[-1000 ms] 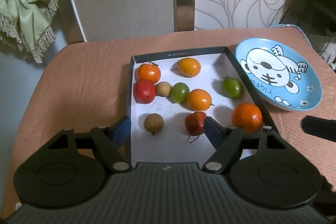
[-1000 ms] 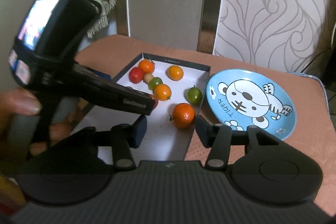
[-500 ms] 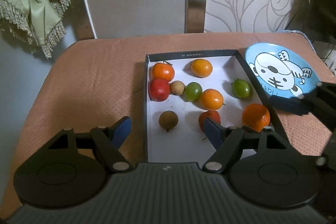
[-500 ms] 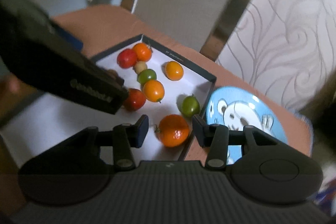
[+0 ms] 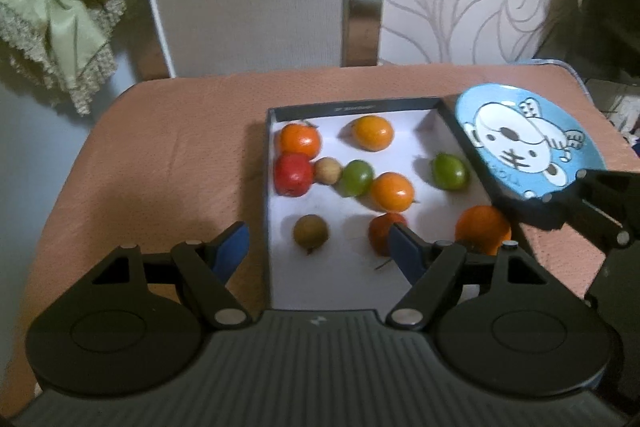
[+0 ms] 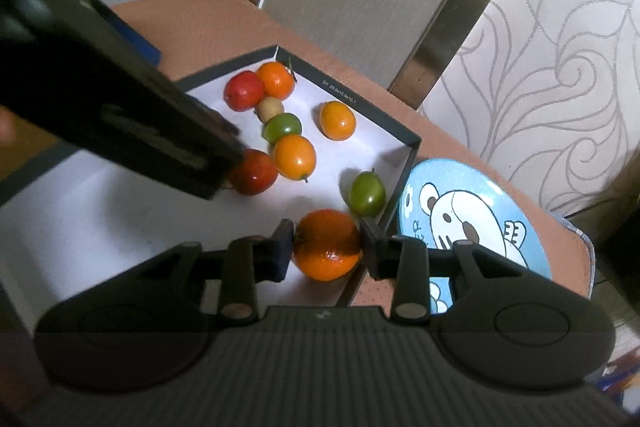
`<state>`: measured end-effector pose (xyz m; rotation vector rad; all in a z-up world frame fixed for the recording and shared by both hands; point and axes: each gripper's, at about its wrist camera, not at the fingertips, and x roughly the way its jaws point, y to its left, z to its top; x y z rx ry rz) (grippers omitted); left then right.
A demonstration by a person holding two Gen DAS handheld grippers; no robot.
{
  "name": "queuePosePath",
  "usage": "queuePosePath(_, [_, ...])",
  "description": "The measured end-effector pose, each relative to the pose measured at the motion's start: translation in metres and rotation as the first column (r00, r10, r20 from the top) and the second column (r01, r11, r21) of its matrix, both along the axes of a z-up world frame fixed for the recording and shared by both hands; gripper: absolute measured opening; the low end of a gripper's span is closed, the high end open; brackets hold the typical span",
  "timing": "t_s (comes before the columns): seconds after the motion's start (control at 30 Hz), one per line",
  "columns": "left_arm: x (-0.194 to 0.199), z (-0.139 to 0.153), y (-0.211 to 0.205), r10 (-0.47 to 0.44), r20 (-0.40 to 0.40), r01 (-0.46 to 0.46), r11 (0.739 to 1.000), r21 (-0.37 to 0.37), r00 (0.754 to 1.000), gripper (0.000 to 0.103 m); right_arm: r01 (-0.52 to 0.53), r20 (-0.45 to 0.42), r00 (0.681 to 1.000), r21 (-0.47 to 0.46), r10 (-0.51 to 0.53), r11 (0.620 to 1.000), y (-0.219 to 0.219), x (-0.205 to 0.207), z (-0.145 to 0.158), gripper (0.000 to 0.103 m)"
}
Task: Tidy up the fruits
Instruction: 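Grasp an orange tangerine with the right tool while the left tool grasps a red fruit, then carry the red fruit and tangerine with both tools over the blue tiger plate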
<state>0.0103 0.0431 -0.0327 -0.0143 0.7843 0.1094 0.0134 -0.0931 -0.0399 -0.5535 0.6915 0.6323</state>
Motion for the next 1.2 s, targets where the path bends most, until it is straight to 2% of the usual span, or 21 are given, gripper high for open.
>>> queuePosePath(0.27, [0.017, -0.010, -0.030, -0.075, -0.026, 0.076, 0.997, 0.012, 0.997, 0.078, 0.069, -0.135, 0.990, 0.136, -0.051, 0.988, -0.030, -0.019, 0.021, 0.039])
queuePosePath(0.37, [0.025, -0.018, -0.036, -0.101, -0.056, 0.102, 0.995, 0.005, 0.993, 0.067, 0.100, -0.163, 0.984, 0.175, -0.071, 0.980, -0.036, -0.021, 0.027, 0.039])
queuePosePath(0.43, [0.031, -0.025, -0.035, -0.099, -0.086, 0.098, 0.995, -0.024, 0.991, 0.058, 0.109, -0.169, 0.983, 0.183, -0.078, 0.977, -0.039, -0.022, 0.029, 0.039])
queuePosePath(0.53, [0.039, -0.035, -0.033, -0.085, -0.131, 0.081, 0.996, -0.032, 0.988, 0.052, 0.122, -0.171, 0.981, 0.205, -0.088, 0.971, -0.046, -0.026, 0.033, 0.039])
queuePosePath(0.57, [0.039, -0.036, -0.032, -0.083, -0.124, 0.079, 0.996, -0.036, 0.989, 0.052, 0.126, -0.170, 0.981, 0.209, -0.091, 0.970, -0.048, -0.027, 0.033, 0.039])
queuePosePath(0.6, [0.039, -0.036, -0.032, -0.082, -0.123, 0.079, 0.996, -0.034, 0.989, 0.048, 0.133, -0.170, 0.981, 0.214, -0.098, 0.968, -0.050, -0.028, 0.034, 0.039])
queuePosePath(0.63, [0.040, -0.036, -0.033, -0.087, -0.122, 0.084, 0.996, -0.032, 0.989, 0.036, 0.141, -0.174, 0.979, 0.222, -0.103, 0.965, -0.053, -0.029, 0.035, 0.039])
queuePosePath(0.67, [0.039, -0.035, -0.034, -0.094, -0.123, 0.091, 0.995, -0.029, 0.988, 0.033, 0.151, -0.181, 0.977, 0.229, -0.110, 0.962, -0.055, -0.030, 0.036, 0.039])
queuePosePath(0.9, [0.030, -0.032, -0.033, -0.079, -0.123, 0.078, 0.997, -0.016, 0.989, 0.033, 0.215, -0.207, 0.965, 0.280, -0.160, 0.936, -0.073, -0.030, 0.039, 0.039])
queuePosePath(1.2, [0.018, -0.002, -0.037, -0.093, -0.072, 0.090, 0.995, -0.042, 0.993, 0.033, 0.327, -0.225, 0.938, 0.336, -0.262, 0.883, -0.104, -0.021, 0.038, 0.039])
